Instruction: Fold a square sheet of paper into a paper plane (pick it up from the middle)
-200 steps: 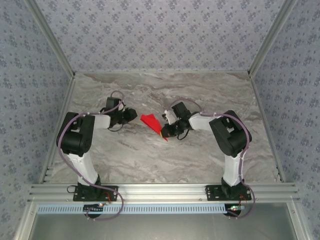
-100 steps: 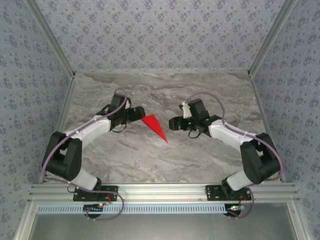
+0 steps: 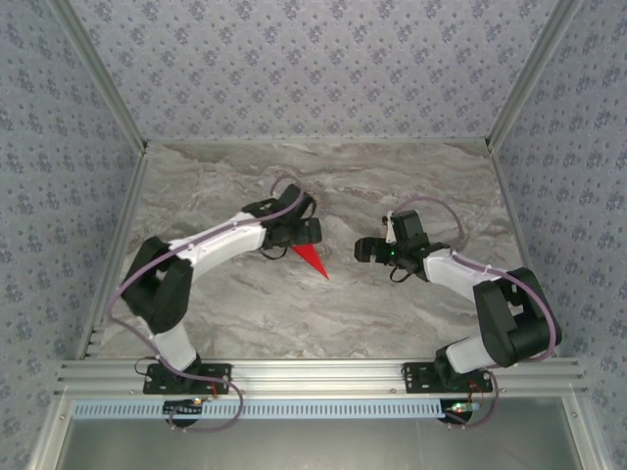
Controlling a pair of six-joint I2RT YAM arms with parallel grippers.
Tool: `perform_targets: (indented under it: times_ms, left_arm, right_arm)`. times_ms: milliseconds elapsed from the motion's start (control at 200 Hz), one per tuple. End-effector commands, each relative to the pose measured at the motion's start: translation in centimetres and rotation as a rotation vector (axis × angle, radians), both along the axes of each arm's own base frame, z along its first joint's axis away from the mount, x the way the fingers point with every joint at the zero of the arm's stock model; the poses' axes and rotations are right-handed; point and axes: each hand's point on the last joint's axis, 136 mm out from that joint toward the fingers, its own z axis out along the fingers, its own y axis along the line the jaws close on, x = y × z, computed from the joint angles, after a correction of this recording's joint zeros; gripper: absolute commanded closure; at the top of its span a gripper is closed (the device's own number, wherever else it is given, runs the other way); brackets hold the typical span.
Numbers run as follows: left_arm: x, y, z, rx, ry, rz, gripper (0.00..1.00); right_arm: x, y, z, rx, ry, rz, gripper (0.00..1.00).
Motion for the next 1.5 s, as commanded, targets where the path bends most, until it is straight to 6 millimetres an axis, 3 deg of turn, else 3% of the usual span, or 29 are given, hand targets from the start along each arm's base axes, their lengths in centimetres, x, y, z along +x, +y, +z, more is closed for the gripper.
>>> perform_targets:
  times_ms: [0,385,660,974,1139,1314,1494]
  left_arm:
    - [-0.7,0.7,-0.9,0.165,0.05,0.049,0.01]
    - [-0.1,-0.2,-3.5,0.227,0.131,0.144,0.19]
    - [-0.5,0.3,-3.4,0.219,0.132,0.188,0.32]
    - [-0.4,0.6,-3.3,0.186,0.103,0.203,0.57]
    - [-0.4,0.5,-3.4,0.18,0.105,0.2,0.77]
    - [0.4,0.2,-1.2,0.14,0.054,0.16,0.93]
    - [1.3,-1.4,3.1,-0.008,-0.089,0.04,0.97]
  right_arm:
    - [0.9,-0.5,0.8,0.028,-0.05,-0.049,0.0]
    - [0.7,-0.7,0.5,0.046,-0.028,-0.064,0.0]
    - [0.8,-0.5,0.4,0.05,-0.019,-0.063,0.02]
    - [0.8,-0.3,-0.1,0.052,0.006,-0.056,0.03]
    - [0.8,0.0,-0.3,0.058,0.019,-0.047,0.04]
    - [0.8,-0.1,-0.3,0.06,0.02,-0.053,0.04]
    - [1.1,0.4,0.1,0.121,-0.001,-0.07,0.06]
